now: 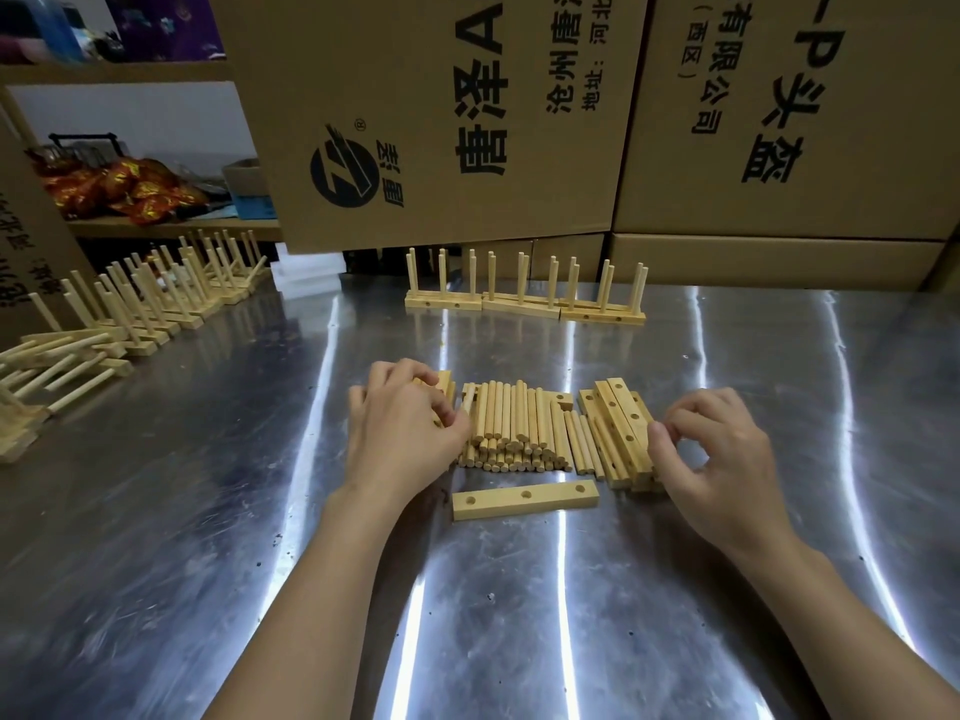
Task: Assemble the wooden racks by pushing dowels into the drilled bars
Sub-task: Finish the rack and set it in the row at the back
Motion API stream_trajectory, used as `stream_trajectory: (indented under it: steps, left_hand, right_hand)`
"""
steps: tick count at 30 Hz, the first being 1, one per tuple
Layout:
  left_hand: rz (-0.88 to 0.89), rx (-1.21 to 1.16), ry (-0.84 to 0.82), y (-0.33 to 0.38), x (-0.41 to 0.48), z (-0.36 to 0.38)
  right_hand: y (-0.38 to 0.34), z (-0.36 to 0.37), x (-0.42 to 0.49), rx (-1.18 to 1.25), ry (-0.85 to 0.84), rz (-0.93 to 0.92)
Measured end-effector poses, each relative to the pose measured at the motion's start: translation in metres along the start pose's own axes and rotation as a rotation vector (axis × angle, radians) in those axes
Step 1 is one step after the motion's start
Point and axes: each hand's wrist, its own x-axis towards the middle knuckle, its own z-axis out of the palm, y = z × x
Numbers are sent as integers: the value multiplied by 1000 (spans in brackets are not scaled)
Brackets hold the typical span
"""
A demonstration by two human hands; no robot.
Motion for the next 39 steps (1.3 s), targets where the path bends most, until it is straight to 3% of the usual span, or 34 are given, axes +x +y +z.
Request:
stream_trajectory:
  steps: [5,11,18,25,32,39]
  left_hand:
    - [8,-250,51,2,7,-11]
    - [93,-514,-130,13,5,-19]
    - [169,-530,-333,21,1,-21]
    - [184,-539,-342,25,-1,-20]
    - [177,-640,-325,28,-4,-27]
    - [117,-772,-365,30,-3,-33]
  right_hand:
    - [0,1,-1,5,-27,-19]
    - [-15,0,2,192,-156,64]
    - [-35,5,-2,433,-186,163]
    - [-36,6,0,480,-85,174]
    - [-33,5,2,614,-92,218]
    - [-37,3,-2,470,-181,122]
